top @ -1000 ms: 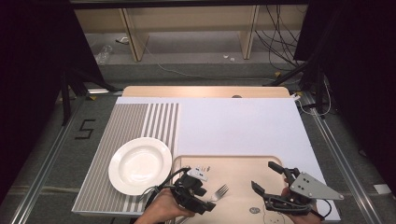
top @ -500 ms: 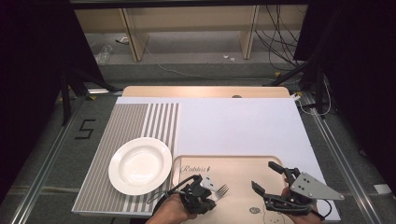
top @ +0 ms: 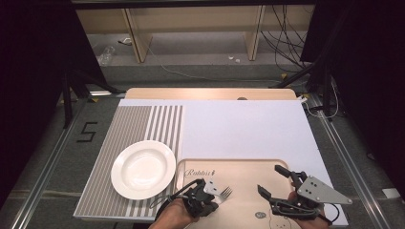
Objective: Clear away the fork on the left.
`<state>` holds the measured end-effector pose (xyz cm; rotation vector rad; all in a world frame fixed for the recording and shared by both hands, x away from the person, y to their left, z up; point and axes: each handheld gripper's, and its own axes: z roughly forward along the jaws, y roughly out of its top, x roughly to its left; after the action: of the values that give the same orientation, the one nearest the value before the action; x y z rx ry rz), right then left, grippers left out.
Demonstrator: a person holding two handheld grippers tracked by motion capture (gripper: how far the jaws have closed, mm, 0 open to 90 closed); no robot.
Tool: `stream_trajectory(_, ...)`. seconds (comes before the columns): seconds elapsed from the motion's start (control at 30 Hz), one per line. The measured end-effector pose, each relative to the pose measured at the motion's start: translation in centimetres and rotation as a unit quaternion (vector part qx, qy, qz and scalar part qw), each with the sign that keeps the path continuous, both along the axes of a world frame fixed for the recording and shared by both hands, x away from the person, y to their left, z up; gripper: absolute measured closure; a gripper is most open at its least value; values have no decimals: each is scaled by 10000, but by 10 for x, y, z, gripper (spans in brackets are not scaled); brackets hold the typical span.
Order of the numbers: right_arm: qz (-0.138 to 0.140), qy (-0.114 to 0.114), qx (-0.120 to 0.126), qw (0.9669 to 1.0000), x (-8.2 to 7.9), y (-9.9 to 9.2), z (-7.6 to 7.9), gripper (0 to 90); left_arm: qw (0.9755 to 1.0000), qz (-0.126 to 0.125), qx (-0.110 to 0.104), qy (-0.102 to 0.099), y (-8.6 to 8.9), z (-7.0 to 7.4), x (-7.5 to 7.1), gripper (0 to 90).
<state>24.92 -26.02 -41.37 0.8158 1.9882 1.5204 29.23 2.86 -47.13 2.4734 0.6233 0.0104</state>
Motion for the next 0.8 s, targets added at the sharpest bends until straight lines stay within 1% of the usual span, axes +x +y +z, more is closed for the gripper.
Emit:
stream_trajectory(0.07,1,0,4,10000,0,0,0,199,10000,52,10,-16,3,-1,2,896)
stream_trajectory(0.17,0,-5,5,10000,0,0,0,199,9999,157,-30,15,8,-1,6,896)
stream_trajectory(0.47,1,-6,5,10000,0,0,0,199,9990,436,27,-40,22,-1,17,895)
stream_trajectory(0.63,-1,-8,8,10000,0,0,0,199,9981,603,54,-75,28,0,21,896)
stream_trajectory(0.8,6,-7,2,10000,0,0,0,199,9970,749,138,-129,33,0,25,896)
